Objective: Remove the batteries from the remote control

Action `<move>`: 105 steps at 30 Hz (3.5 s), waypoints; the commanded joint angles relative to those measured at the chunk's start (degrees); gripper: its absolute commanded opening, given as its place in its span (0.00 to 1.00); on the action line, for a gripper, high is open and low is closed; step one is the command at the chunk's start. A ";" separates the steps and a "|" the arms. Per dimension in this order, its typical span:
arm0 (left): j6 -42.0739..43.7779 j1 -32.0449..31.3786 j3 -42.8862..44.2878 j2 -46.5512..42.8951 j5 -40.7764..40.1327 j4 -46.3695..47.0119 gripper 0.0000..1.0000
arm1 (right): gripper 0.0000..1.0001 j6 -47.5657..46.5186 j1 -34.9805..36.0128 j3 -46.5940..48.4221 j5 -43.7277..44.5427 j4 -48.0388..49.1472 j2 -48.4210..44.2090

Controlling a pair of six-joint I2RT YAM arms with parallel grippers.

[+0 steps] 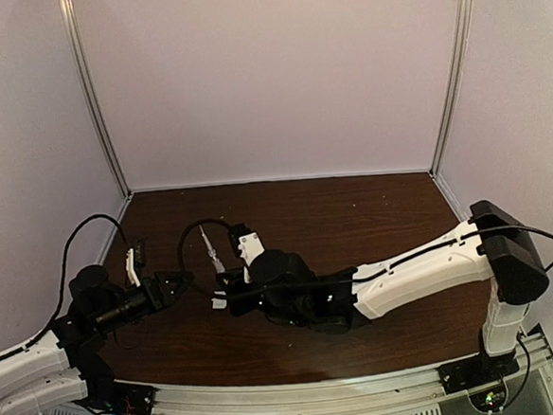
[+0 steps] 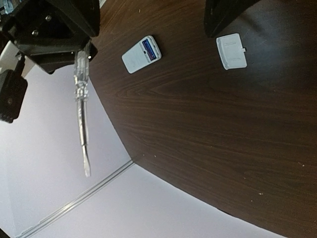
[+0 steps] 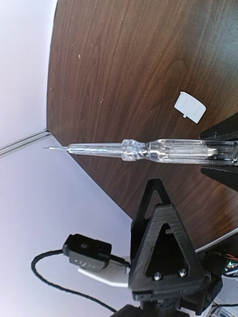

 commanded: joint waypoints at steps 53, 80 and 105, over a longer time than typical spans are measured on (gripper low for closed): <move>30.87 -24.67 13.21 27.13 23.44 22.50 0.32 | 0.00 -6.05 -3.53 -21.12 -47.08 -30.74 -37.50; 30.38 -26.83 14.89 28.87 22.14 22.17 0.00 | 0.38 -5.47 -3.58 -21.29 -39.43 -32.97 -40.68; 21.19 -26.79 11.98 30.15 14.84 34.03 0.00 | 0.75 -2.52 -2.44 -36.73 -28.36 0.55 -47.61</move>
